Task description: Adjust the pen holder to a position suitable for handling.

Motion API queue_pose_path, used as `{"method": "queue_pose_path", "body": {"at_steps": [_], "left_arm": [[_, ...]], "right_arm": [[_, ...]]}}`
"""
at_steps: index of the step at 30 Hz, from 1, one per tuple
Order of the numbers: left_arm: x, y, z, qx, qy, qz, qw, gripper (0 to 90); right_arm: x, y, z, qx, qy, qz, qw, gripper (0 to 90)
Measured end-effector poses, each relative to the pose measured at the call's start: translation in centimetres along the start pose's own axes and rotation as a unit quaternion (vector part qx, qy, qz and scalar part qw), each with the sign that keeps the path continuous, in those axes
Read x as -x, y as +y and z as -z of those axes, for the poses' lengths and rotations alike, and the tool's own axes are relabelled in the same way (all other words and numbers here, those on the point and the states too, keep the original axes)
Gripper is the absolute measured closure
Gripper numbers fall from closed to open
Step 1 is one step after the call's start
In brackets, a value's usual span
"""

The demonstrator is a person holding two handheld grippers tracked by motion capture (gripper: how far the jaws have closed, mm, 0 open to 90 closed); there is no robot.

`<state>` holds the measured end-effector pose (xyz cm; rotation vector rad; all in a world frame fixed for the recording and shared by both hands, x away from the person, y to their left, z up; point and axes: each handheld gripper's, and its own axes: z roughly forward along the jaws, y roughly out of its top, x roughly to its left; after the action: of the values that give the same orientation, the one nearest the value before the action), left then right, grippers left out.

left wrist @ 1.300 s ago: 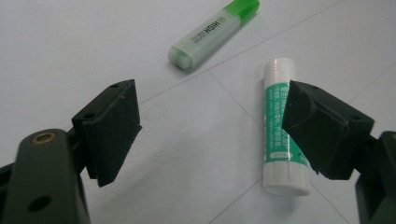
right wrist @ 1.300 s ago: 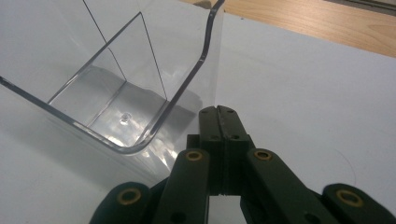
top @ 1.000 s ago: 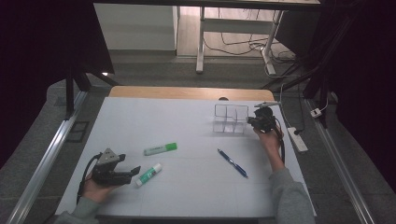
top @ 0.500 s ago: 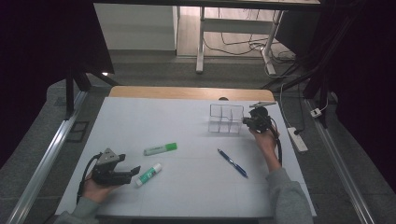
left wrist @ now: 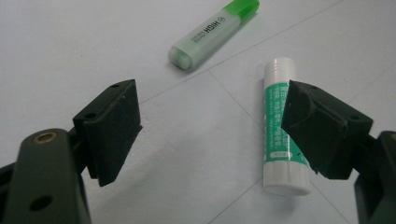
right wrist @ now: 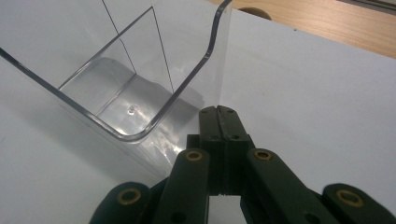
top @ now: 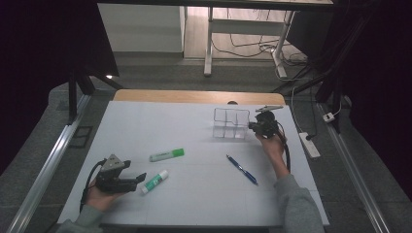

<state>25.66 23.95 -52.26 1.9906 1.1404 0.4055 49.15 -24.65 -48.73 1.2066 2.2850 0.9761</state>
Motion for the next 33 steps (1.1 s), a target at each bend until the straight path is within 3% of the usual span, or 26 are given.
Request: {"method": "queue_pose_path", "body": {"at_steps": [33], "left_arm": [[0.0,0.0,-0.2,-0.004,-0.002,-0.001,1.0000,19.6]], "right_arm": [[-2.3,1.0,-1.3,0.000,0.012,0.016,0.9998,89.2]]}}
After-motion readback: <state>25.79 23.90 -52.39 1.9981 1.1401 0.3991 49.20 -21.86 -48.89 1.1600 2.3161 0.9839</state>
